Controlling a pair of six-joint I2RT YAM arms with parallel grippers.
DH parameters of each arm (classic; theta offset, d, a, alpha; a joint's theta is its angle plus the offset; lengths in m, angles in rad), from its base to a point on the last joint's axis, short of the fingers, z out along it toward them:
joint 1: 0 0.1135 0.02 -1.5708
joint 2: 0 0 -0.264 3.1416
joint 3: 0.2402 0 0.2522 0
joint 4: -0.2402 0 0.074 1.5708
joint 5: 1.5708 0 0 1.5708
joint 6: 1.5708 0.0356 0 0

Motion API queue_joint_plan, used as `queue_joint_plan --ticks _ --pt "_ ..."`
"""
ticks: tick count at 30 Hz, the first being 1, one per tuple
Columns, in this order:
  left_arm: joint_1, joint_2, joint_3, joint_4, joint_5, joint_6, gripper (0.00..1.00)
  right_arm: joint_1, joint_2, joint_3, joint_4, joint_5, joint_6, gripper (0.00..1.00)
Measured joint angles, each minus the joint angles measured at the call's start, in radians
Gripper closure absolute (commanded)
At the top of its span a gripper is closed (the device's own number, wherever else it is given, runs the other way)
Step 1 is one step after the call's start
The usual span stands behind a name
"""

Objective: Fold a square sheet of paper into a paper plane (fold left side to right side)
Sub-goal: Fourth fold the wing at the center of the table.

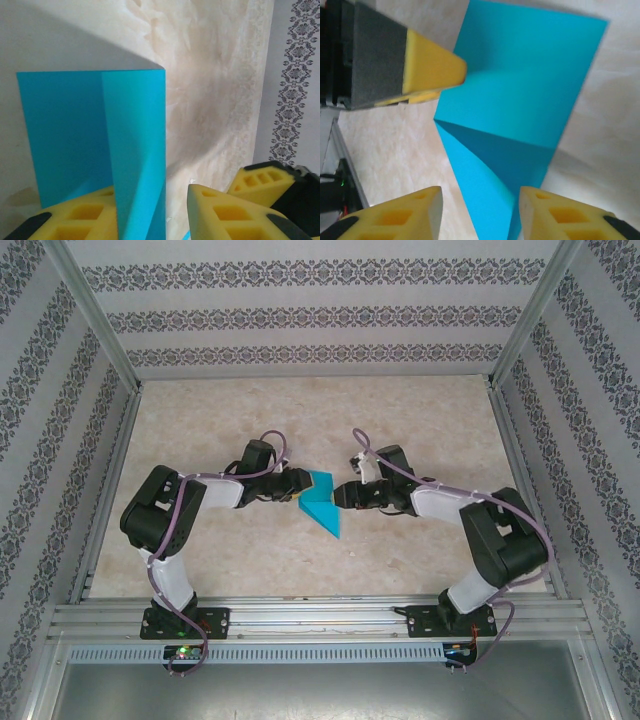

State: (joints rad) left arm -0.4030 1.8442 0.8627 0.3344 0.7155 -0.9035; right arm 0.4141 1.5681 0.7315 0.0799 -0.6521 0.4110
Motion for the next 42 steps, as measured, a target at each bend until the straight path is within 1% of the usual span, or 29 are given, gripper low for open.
queue_joint_plan --ticks 3,5,7,11,15,17,20,24,28,33,42 --pt "-0.004 -0.001 0.0 0.003 0.008 -0.007 0.66 0.006 -0.09 0.002 -0.08 0.093 -0.016 0.52" --pt "-0.004 -0.005 0.0 0.003 0.011 -0.015 0.66 0.03 -0.145 0.011 -0.15 0.176 -0.028 0.52" --pt "-0.004 -0.013 0.0 0.003 0.011 -0.019 0.66 0.077 -0.189 0.021 -0.21 0.261 -0.039 0.51" --pt "-0.011 -0.024 0.01 0.003 0.013 -0.025 0.68 0.22 -0.243 0.026 -0.286 0.427 -0.044 0.48" --pt "-0.019 -0.027 0.023 0.003 0.016 -0.029 0.69 0.366 -0.224 0.035 -0.336 0.584 -0.04 0.45" --pt "-0.021 -0.027 0.03 0.003 0.017 -0.03 0.69 0.418 -0.187 0.051 -0.348 0.644 -0.039 0.45" --pt "-0.023 -0.027 0.033 0.003 0.018 -0.03 0.7 0.462 -0.116 0.083 -0.355 0.721 -0.029 0.45" --pt "-0.023 -0.027 0.034 0.003 0.018 -0.033 0.72 0.487 -0.034 0.125 -0.361 0.79 -0.025 0.46" --pt "-0.023 -0.027 0.034 0.004 0.018 -0.037 0.73 0.499 0.019 0.157 -0.361 0.83 -0.026 0.47" --pt "-0.023 -0.027 0.039 0.003 0.018 -0.044 0.74 0.5 0.061 0.181 -0.36 0.853 -0.026 0.5" --pt "-0.023 -0.027 0.039 0.003 0.017 -0.048 0.75 0.507 0.109 0.192 -0.36 0.873 -0.026 0.58"
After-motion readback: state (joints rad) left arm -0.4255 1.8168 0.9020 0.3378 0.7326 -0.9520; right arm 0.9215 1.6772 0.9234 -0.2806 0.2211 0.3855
